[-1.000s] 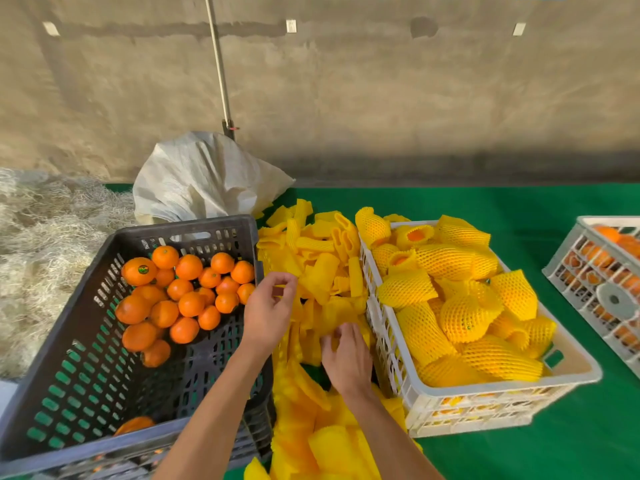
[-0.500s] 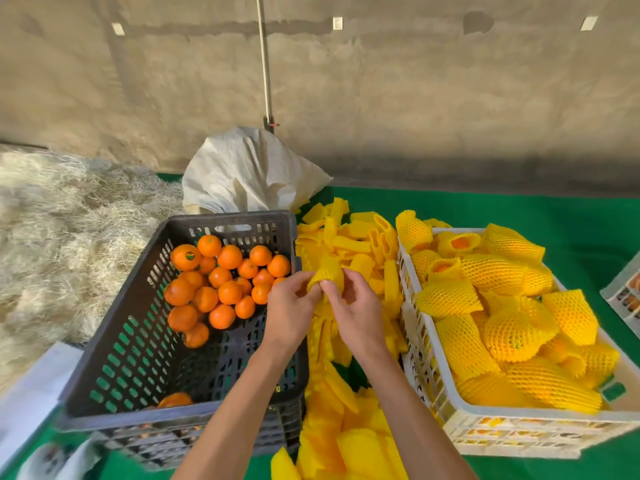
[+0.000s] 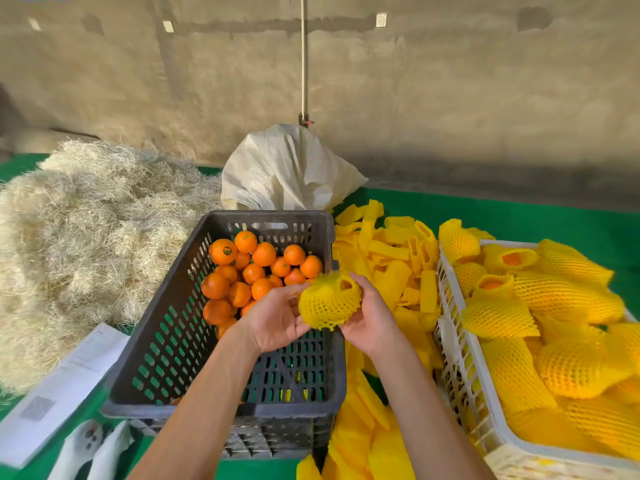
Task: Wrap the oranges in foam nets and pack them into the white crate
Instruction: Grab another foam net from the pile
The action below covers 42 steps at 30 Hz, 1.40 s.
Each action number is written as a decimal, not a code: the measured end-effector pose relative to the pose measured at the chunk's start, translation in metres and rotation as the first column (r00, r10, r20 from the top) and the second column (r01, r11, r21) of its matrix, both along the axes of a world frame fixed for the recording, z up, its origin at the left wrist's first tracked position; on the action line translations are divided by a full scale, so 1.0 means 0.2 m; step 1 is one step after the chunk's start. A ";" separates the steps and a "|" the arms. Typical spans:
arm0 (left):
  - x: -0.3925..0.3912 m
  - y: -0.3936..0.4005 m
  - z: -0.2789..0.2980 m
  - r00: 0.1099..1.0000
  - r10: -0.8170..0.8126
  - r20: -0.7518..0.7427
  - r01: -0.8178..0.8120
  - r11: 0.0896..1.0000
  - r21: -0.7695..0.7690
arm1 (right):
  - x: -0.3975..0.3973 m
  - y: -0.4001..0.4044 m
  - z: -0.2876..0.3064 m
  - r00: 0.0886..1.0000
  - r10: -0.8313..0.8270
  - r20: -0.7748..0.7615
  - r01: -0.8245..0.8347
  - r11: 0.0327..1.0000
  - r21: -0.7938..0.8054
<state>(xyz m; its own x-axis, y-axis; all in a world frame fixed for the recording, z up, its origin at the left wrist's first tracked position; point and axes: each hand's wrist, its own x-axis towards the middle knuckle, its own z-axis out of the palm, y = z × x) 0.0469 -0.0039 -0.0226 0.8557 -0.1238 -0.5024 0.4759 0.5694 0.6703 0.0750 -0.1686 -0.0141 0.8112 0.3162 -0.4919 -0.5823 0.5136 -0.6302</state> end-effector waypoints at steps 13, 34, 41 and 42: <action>0.31 0.71 -0.32 0.964 0.063 -0.260 0.265 -0.361 0.894 | 0.15 0.03 -0.03 0.971 0.122 0.205 -0.120 0.993 -0.020; 0.06 -0.08 0.13 0.941 0.007 0.339 -0.143 0.915 0.378 | 0.09 -0.12 -0.04 0.808 0.107 0.579 0.156 0.909 -0.387; -0.01 -0.23 0.08 0.967 0.004 0.254 -0.091 0.939 0.333 | 0.02 -0.25 -0.01 0.710 0.345 0.615 0.212 0.727 -0.653; -0.02 -0.24 0.08 0.967 -0.008 0.255 -0.076 0.945 0.319 | 0.01 -0.25 0.01 0.724 0.401 0.562 0.183 0.674 -0.716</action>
<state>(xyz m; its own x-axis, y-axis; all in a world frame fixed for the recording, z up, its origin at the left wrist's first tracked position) 0.0425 -0.0518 -0.0057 0.9593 0.0402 -0.2796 0.2535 0.3146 0.9148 0.0767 -0.2191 -0.0123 0.9722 0.2328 0.0255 0.0919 -0.2788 -0.9559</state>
